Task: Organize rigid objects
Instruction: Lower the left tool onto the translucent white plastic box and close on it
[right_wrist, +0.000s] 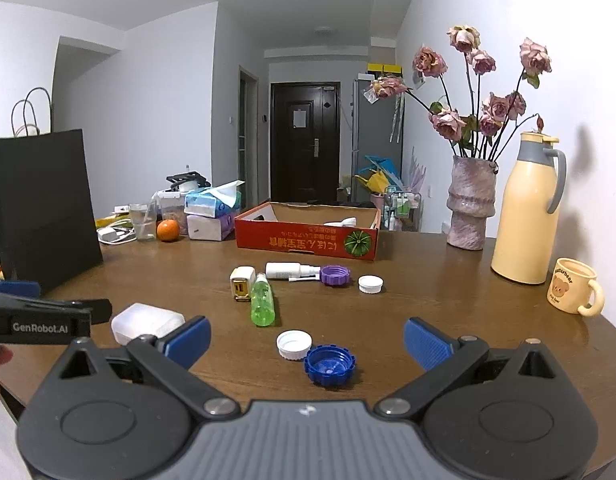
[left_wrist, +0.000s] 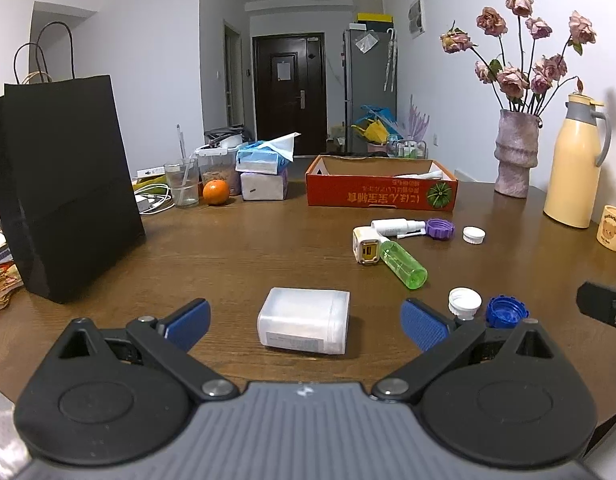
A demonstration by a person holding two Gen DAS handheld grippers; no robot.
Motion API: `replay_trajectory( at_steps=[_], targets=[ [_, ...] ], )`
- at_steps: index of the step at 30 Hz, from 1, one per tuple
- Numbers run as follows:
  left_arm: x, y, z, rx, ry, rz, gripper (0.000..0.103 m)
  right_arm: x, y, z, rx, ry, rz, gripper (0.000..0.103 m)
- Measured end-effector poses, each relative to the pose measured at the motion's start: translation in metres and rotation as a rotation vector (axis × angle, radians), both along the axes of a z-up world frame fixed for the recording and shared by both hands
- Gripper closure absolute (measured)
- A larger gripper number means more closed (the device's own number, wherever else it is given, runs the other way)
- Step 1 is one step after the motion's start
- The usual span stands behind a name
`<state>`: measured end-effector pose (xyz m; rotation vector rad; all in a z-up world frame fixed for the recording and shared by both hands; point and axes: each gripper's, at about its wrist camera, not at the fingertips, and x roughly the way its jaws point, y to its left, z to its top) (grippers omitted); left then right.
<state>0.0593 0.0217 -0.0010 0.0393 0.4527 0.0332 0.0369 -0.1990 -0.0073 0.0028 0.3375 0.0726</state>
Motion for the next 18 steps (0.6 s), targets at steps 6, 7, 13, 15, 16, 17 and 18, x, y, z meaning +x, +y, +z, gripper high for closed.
replay_trajectory(
  at_steps=[6,7,13,15,16,17,18],
  targets=[
    [-0.003,0.0,-0.001,-0.009,-0.003,0.006,0.0,-0.002,0.002,-0.002,0.0,0.009,0.007,0.0],
    [-0.003,0.0,-0.002,-0.009,-0.001,0.007,0.0,-0.002,0.002,-0.003,0.002,0.011,0.007,0.0],
    [0.001,0.002,-0.007,-0.006,0.014,0.017,0.0,0.003,0.0,-0.007,0.007,0.024,0.002,0.0],
    [0.004,0.002,-0.011,-0.005,0.026,0.02,0.0,0.006,-0.002,-0.009,0.011,0.031,-0.001,0.0],
    [0.006,0.002,-0.013,-0.004,0.032,0.022,0.0,0.008,-0.002,-0.011,0.012,0.035,-0.003,0.0],
    [0.008,0.002,-0.015,-0.002,0.039,0.024,0.0,0.009,-0.003,-0.012,0.014,0.039,-0.005,0.0],
    [0.01,0.002,-0.017,-0.001,0.046,0.026,0.0,0.011,-0.004,-0.014,0.016,0.043,-0.006,0.0]
  ],
)
